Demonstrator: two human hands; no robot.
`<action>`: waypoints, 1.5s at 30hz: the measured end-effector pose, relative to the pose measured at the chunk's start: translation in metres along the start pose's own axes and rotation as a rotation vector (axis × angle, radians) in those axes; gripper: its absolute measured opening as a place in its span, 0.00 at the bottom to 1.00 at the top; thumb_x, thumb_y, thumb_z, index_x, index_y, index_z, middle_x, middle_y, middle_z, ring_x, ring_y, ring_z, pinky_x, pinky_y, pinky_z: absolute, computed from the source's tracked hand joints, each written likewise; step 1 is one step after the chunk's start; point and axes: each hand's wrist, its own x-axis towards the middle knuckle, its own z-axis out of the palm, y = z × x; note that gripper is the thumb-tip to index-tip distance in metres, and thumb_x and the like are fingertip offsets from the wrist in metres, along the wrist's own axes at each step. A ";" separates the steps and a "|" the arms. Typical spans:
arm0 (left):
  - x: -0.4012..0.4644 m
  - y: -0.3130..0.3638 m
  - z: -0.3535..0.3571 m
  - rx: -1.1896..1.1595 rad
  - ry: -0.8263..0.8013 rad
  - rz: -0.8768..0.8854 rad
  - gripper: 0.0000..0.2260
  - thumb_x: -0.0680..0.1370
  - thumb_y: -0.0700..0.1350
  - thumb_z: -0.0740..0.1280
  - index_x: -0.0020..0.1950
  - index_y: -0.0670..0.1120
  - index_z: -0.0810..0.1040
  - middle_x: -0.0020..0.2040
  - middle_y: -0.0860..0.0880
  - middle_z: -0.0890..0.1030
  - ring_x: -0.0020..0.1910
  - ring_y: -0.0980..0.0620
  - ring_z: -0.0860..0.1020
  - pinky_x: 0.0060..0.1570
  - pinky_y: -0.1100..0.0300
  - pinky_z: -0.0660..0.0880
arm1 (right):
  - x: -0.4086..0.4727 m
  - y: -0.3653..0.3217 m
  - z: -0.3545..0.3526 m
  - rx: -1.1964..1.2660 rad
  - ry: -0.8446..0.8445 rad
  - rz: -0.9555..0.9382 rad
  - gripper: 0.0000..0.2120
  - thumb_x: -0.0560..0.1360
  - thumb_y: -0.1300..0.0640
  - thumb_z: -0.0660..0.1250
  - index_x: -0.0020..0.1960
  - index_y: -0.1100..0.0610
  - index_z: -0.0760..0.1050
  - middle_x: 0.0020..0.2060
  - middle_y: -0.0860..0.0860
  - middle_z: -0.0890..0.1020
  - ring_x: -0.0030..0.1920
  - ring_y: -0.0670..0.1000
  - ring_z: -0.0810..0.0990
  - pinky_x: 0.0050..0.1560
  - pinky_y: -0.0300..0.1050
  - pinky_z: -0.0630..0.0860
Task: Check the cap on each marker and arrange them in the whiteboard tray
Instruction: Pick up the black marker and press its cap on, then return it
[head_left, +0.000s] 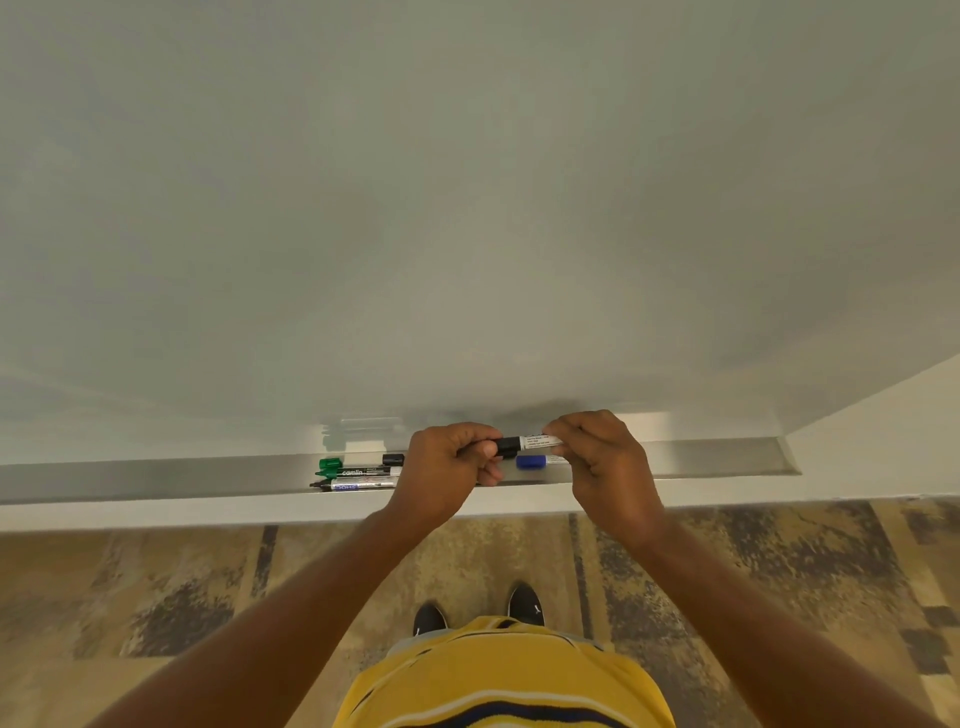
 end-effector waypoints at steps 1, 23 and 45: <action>0.002 -0.001 0.001 0.033 -0.003 0.012 0.09 0.78 0.33 0.64 0.54 0.42 0.82 0.37 0.44 0.85 0.36 0.50 0.84 0.41 0.61 0.82 | 0.000 0.005 0.001 0.003 -0.023 0.002 0.17 0.71 0.73 0.68 0.55 0.58 0.80 0.48 0.53 0.82 0.48 0.53 0.76 0.47 0.43 0.75; -0.002 -0.098 0.050 0.865 -0.287 0.167 0.20 0.79 0.38 0.63 0.71 0.46 0.70 0.73 0.48 0.69 0.72 0.50 0.65 0.72 0.57 0.60 | -0.052 0.086 0.066 -0.247 -0.226 0.209 0.10 0.72 0.66 0.70 0.52 0.59 0.82 0.47 0.56 0.82 0.46 0.54 0.76 0.49 0.48 0.78; -0.026 -0.128 -0.012 0.779 -0.010 0.102 0.13 0.79 0.38 0.62 0.62 0.44 0.78 0.58 0.46 0.82 0.56 0.49 0.77 0.57 0.58 0.73 | -0.010 -0.007 0.139 -0.189 -0.441 -0.091 0.15 0.70 0.65 0.70 0.57 0.59 0.78 0.52 0.56 0.81 0.53 0.56 0.77 0.56 0.51 0.74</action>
